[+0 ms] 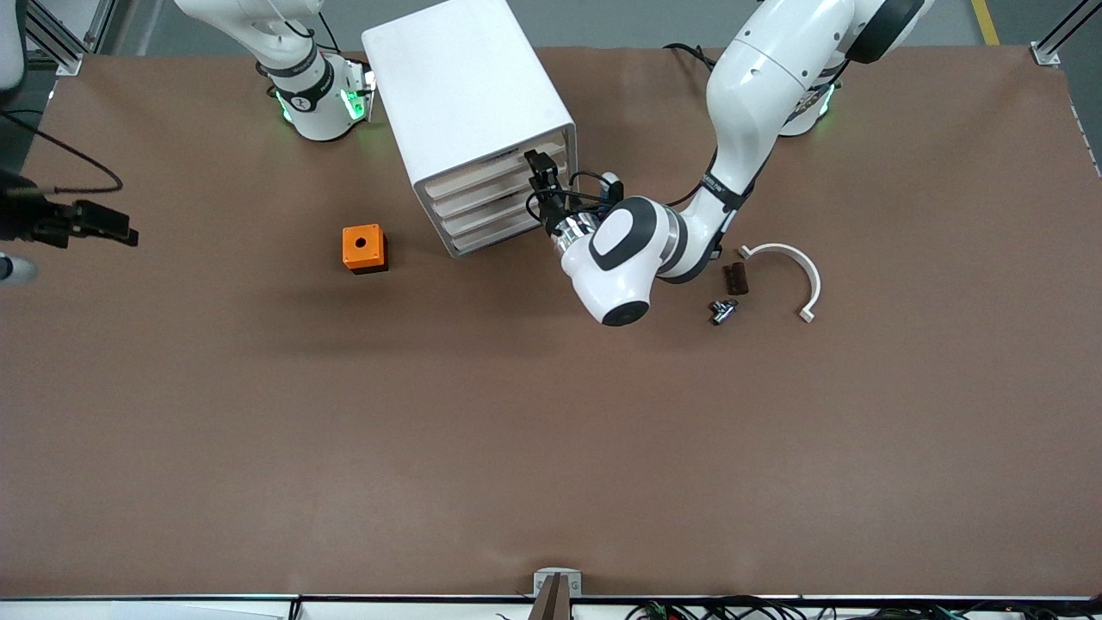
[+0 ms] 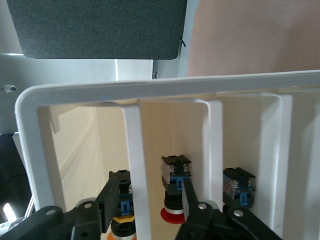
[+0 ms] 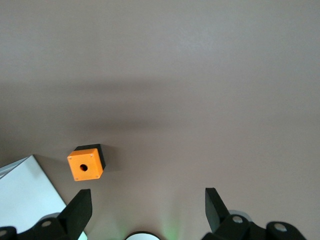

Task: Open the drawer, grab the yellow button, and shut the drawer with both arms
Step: 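Pull the drawer open with the left gripper while the right gripper approaches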

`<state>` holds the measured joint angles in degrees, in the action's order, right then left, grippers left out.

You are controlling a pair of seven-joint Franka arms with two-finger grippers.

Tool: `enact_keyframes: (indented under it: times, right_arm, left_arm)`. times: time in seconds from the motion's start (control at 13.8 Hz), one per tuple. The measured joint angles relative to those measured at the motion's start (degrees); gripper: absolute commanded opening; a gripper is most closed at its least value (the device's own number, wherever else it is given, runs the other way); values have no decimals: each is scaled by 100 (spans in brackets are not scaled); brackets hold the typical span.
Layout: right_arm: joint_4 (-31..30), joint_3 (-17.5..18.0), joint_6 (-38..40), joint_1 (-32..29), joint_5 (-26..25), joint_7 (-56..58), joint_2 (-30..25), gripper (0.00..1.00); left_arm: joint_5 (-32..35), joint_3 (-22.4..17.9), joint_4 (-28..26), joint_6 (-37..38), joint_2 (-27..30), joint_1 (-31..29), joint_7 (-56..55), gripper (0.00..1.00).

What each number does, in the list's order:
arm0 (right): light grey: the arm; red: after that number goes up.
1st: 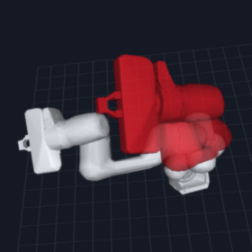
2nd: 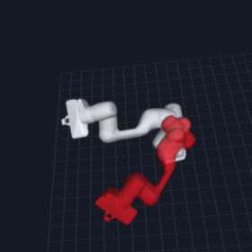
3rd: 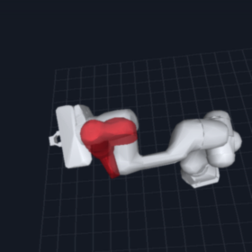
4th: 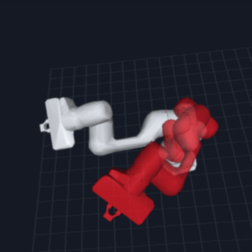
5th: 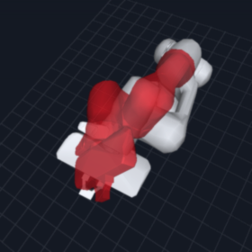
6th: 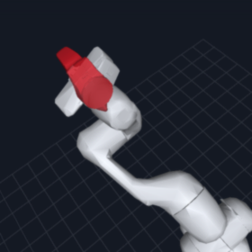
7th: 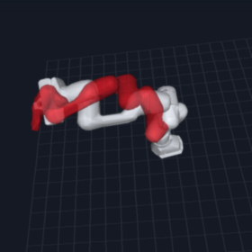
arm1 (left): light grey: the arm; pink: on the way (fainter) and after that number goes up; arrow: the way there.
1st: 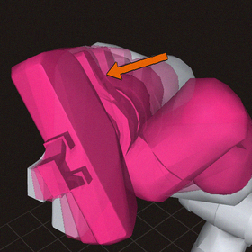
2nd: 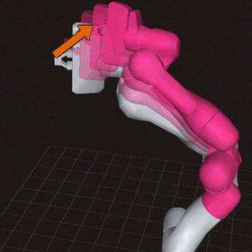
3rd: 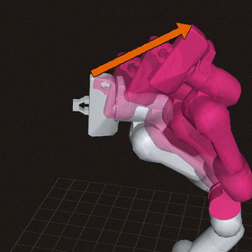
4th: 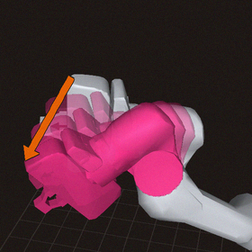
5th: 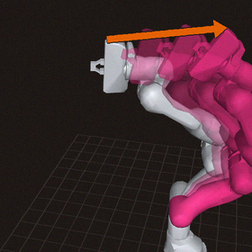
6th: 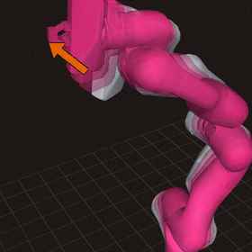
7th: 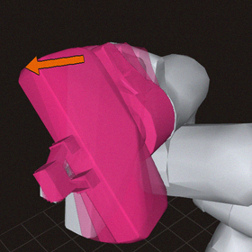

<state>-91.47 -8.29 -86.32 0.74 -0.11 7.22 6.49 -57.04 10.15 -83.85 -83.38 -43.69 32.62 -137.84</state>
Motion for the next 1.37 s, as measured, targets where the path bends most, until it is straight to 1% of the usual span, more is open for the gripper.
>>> enact_keyframes:
  times: [0.14,0.29,0.36,0.43,0.65,0.87,0.94,1.16,1.37]
  right_arm:
    - [33,-11,-235,-172,-174,10,410,100]
    - [125,-26,-609,-400,-313,239,678,100]
    - [169,-36,-620,-465,-321,268,711,100]
    - [192,-43,-588,-493,-320,134,706,100]
    - [220,26,-464,-397,-259,-919,621,100]
    - [189,67,-399,-166,210,-2273,507,100]
    - [169,70,-398,-66,282,-2673,467,100]
    - [124,97,-400,436,352,-3936,314,100]
    - [-279,111,-670,1101,369,-5130,-12,100]
  left_arm:
    - [-46,0,10,9,0,1,-89,45]
    - [-47,1,12,23,0,29,-122,22]
    - [-47,1,11,23,-2,53,-138,9]
    - [-47,1,11,23,-7,72,-155,2]
    - [-46,-11,40,79,-8,41,-210,0]
    - [-9,-139,92,144,-10,-34,-210,0]
    - [49,-186,142,168,-11,-117,-222,0]
    - [170,-341,455,197,-74,-531,-228,1]
    - [193,-588,880,241,-237,-689,-108,4]
